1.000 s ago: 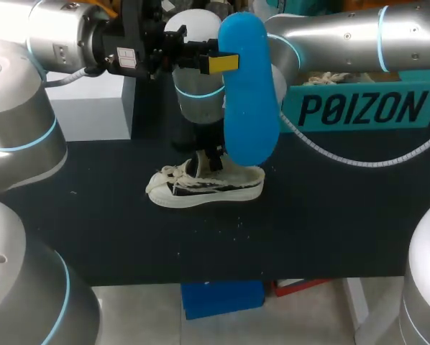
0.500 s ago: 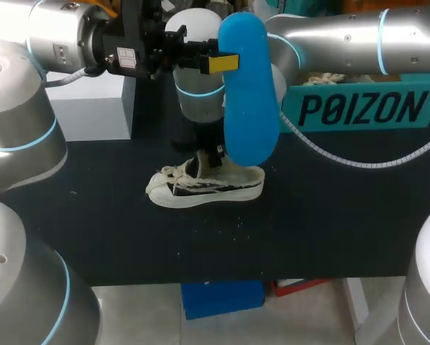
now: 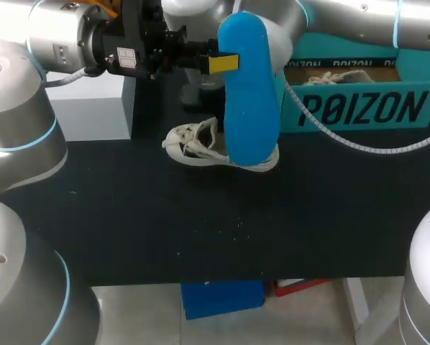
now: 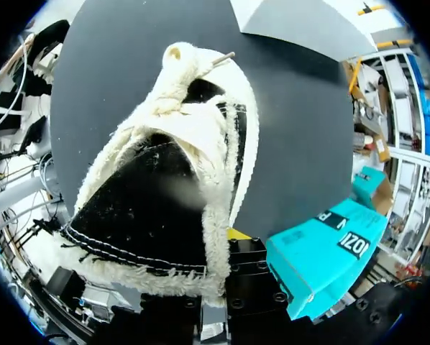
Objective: Take the shoe out of the shoebox, open the shoe tongue, remove and reinsert the insole, then place the shoe into the shoebox
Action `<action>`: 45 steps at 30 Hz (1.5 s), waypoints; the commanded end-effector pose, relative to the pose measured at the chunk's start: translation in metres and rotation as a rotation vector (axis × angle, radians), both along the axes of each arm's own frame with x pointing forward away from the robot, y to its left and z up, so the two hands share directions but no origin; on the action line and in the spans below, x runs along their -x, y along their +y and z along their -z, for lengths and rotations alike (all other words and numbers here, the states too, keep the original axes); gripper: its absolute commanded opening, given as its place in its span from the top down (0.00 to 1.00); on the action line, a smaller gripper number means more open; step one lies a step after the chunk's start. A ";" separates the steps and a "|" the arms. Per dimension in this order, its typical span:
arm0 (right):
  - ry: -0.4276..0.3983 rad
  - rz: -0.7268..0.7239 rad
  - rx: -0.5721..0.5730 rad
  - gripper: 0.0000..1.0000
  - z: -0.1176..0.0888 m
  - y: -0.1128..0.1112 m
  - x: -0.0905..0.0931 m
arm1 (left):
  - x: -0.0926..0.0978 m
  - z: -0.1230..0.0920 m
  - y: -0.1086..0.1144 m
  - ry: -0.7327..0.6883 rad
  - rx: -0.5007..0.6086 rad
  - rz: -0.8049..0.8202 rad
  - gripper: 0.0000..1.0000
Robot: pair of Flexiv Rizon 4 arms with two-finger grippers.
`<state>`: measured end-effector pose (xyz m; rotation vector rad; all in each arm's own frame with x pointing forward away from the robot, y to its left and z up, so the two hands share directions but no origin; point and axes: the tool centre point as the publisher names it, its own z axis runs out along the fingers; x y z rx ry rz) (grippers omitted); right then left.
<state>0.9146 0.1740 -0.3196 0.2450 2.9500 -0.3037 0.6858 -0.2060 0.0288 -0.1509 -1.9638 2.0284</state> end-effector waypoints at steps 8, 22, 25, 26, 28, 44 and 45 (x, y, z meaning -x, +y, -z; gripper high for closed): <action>-0.044 1.300 0.112 1.00 -0.025 -0.028 0.006 | 0.000 0.001 -0.001 -0.001 0.001 -0.002 1.00; 0.012 1.732 0.096 1.00 -0.011 -0.018 0.011 | 0.000 0.001 -0.001 -0.001 0.001 -0.002 1.00; 0.013 1.759 0.099 1.00 -0.008 -0.021 0.013 | 0.000 0.001 -0.001 -0.001 0.001 -0.002 1.00; 0.011 1.763 0.101 1.00 -0.007 -0.022 0.013 | 0.000 0.001 -0.001 -0.001 0.001 -0.002 1.00; 0.011 1.772 0.109 1.00 -0.003 -0.024 0.013 | 0.000 0.001 -0.001 -0.001 0.001 -0.002 1.00; -0.013 1.726 0.093 1.00 0.028 -0.006 0.020 | 0.000 0.001 -0.001 -0.001 0.001 -0.002 1.00; -0.007 1.707 0.079 1.00 0.032 -0.003 0.021 | 0.000 0.001 -0.001 -0.001 0.001 -0.002 1.00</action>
